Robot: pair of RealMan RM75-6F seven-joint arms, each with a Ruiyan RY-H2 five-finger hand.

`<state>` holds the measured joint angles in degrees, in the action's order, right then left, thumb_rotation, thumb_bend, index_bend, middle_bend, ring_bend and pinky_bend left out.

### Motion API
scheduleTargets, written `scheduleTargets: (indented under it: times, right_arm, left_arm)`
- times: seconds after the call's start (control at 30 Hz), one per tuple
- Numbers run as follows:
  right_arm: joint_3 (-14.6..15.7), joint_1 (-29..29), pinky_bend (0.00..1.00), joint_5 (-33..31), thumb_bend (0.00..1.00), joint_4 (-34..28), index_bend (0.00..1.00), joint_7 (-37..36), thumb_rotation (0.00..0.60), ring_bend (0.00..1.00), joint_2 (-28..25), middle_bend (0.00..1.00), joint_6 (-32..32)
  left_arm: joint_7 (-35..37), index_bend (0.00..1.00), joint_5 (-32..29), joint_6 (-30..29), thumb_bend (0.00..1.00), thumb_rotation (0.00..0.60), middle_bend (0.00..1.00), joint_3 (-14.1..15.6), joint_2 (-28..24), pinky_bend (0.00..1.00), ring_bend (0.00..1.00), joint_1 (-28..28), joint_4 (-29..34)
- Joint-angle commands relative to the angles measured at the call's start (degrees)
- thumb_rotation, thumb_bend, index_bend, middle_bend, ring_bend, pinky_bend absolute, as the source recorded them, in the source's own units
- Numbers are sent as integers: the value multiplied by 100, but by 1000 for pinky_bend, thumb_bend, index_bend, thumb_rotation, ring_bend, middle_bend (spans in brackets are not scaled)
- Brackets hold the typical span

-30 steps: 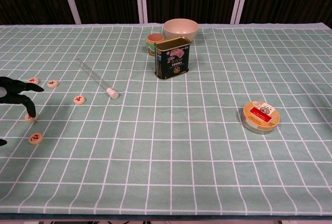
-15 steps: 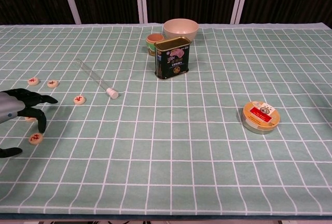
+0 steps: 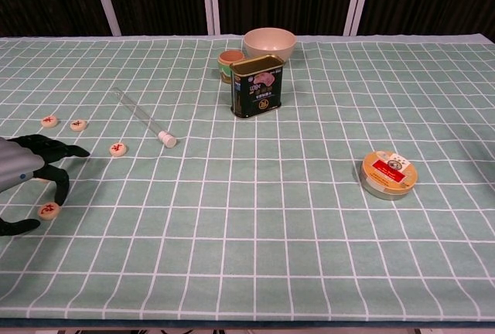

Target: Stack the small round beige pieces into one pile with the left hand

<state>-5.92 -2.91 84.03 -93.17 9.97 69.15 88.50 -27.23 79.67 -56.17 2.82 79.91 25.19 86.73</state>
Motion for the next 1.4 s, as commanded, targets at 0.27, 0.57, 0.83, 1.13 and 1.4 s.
scheduleTargets:
  times: [0.27,0.57,0.83,1.13,1.4]
  right_arm:
    - [-3,-5,0,-6,232,5,64,10,600,31,6,13,-5]
    - [1,-7,0,-11,233,-1,64,9,600,31,-4,13,-17]
    - [2,-5,0,-21,233,-13,65,-11,600,31,-16,13,-25]
    - [-1,-2,0,-15,232,-12,66,-14,600,31,-14,13,-10]
    - [3,2,0,-41,232,-31,66,-7,600,31,-11,13,-26]
  left_arm:
    - [-4,462,33,-49,307,600,0,17,71,0,0,39,-44]
    - [26,483,102,-112,313,600,0,53,99,0,0,44,-55]
    - [99,511,127,-154,338,600,7,66,89,0,0,47,-87]
    - [394,507,144,-361,338,600,17,-55,-81,0,0,29,-43]
    - [790,503,-104,-318,338,600,26,-334,-380,0,0,125,-257]
